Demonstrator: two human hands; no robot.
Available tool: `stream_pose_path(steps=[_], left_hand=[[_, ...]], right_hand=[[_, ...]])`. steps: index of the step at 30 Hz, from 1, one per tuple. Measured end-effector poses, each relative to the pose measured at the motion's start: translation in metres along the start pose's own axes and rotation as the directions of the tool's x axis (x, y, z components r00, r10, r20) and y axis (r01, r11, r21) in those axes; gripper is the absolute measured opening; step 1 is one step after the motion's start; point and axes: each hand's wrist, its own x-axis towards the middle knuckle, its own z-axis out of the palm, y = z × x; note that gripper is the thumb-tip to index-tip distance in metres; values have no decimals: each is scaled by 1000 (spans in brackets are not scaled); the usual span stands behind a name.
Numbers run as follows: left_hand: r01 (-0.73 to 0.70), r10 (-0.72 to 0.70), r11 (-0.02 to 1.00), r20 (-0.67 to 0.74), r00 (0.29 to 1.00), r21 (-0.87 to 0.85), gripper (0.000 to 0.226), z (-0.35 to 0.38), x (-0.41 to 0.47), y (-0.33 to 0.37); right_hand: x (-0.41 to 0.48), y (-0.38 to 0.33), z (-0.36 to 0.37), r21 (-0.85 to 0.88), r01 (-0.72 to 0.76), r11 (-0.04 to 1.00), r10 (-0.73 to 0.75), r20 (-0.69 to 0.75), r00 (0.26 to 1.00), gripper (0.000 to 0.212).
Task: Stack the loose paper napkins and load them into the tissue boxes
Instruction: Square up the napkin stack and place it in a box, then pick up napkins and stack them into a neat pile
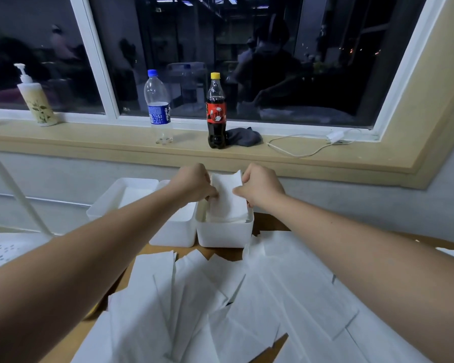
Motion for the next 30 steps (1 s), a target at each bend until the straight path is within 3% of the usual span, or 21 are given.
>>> stream_pose_path(steps=[8,18,24,30], left_hand=[[-72,34,903,96,995,424,22,13,15,8],[-160,96,714,132,987,682,36,29,17,13],[-256,196,715,165,967,651,34,30,16,9],[-262,264,895,45,963,361,20,11,2,-2]], right_hand=[[6,-9,17,-359,102,928,-100,25,995,32],[1,-11,37,-646,248,722,-189,160,969,41],[4,-6,34,-648,308,697,-275,154,949,18],[-8,2,12,-361,336,870,-343,47,938,24]])
